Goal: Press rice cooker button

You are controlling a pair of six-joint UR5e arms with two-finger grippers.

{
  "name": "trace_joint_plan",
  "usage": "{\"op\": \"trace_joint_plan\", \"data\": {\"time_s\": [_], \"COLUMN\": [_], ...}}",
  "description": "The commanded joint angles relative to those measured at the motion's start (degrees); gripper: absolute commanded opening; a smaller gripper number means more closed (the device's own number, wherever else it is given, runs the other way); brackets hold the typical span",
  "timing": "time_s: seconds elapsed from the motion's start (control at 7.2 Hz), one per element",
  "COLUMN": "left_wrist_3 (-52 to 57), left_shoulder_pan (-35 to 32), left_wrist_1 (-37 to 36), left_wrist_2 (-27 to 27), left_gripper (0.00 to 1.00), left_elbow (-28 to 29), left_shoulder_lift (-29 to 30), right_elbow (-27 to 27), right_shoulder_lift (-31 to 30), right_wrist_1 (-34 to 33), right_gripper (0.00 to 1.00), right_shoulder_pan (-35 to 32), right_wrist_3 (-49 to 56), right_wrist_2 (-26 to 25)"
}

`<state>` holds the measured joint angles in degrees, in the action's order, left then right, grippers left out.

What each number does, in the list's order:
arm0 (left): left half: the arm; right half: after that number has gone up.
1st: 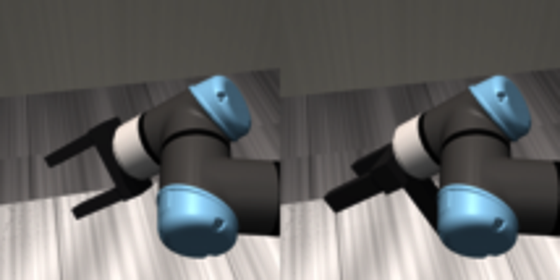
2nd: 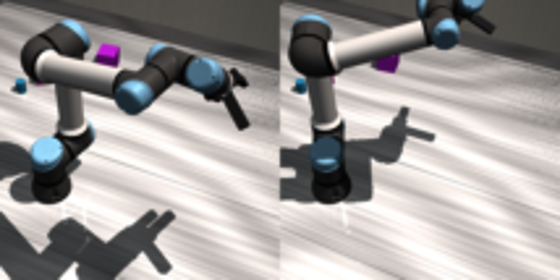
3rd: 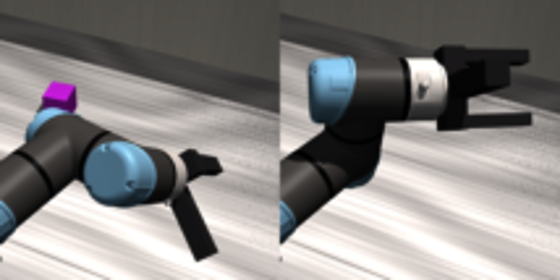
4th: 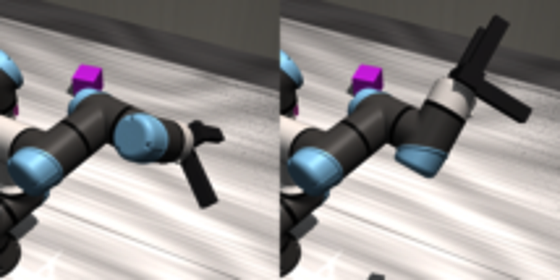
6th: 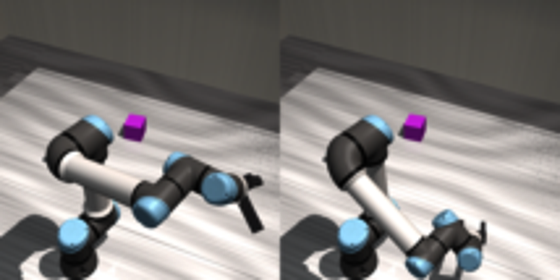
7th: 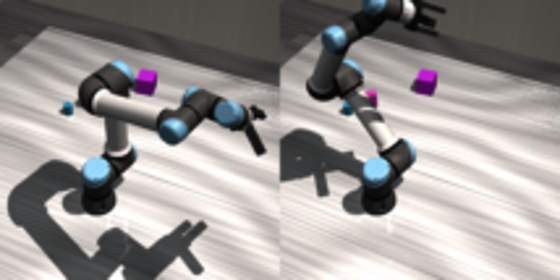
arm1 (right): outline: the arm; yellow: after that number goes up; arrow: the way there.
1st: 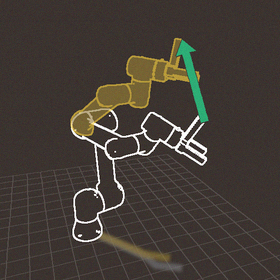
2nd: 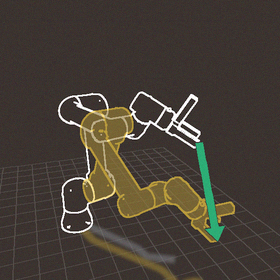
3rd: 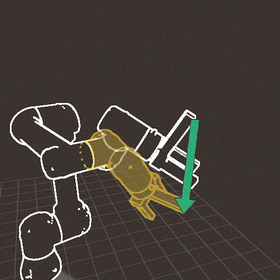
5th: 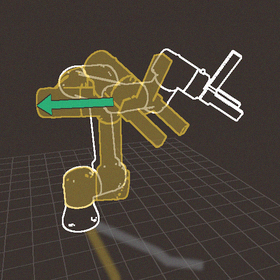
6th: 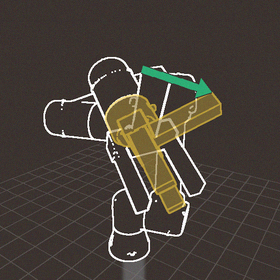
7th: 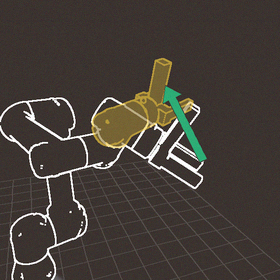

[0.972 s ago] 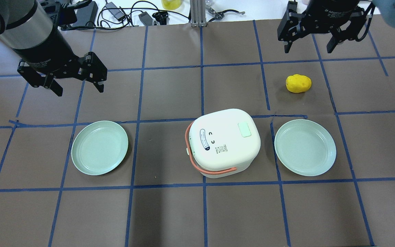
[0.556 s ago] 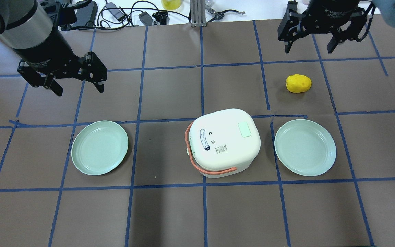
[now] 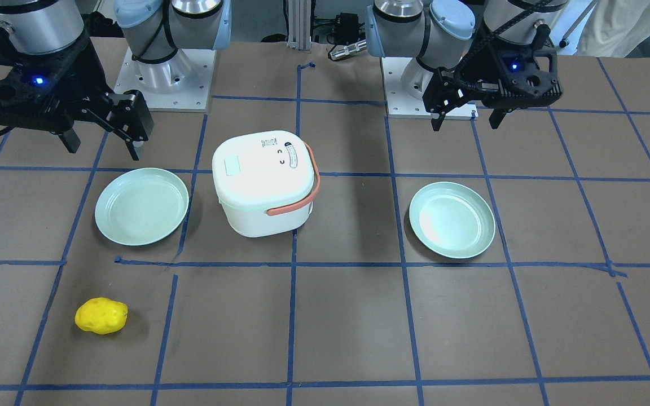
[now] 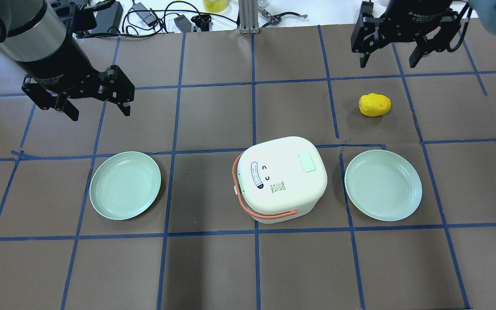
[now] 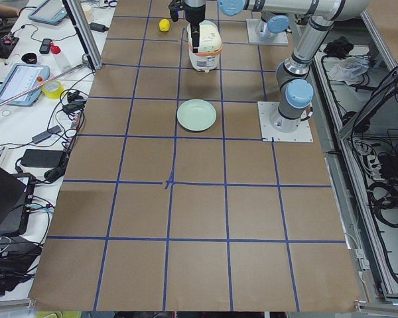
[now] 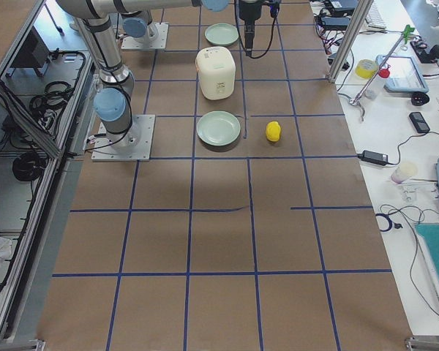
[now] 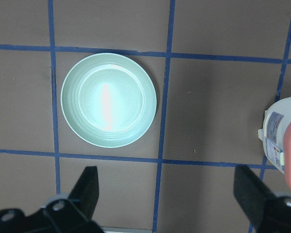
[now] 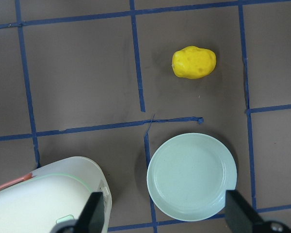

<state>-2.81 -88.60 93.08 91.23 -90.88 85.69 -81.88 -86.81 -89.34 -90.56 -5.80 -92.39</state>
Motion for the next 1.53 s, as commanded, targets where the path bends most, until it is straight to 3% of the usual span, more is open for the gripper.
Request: {"op": "trace_joint_plan", "data": {"time_s": [0.0, 0.28, 0.69, 0.97, 1.39], "left_wrist_3": [0.0, -0.09, 0.0, 0.0, 0.0], "left_shoulder_pan": [0.0, 0.0, 0.0, 0.0, 0.0], "left_wrist_1": [0.0, 0.0, 0.0, 0.0, 0.0], "left_wrist_2": [0.0, 0.0, 0.0, 0.0, 0.0], "left_gripper": [1.0, 1.0, 1.0, 1.0, 1.0], "left_elbow": [0.0, 0.0, 0.0, 0.0, 0.0], "left_shoulder_lift": [0.0, 0.0, 0.0, 0.0, 0.0], "right_elbow": [-3.0, -8.45, -14.69, -22.59, -23.94], "right_shoulder_lift": [-0.64, -0.91, -0.2, -0.11, -0.11], "right_wrist_1": [0.83, 0.92, -1.09, -13.25, -15.34], "right_gripper": [0.36, 0.15, 0.14, 0.15, 0.16], "right_shoulder_pan": [-0.84, -6.26, -11.3, -12.71, -12.71], "right_wrist_3": [-0.26, -1.57, -3.25, -2.81, -2.81], "right_wrist_2": [2.37, 3.26, 3.26, 3.62, 3.62]}}
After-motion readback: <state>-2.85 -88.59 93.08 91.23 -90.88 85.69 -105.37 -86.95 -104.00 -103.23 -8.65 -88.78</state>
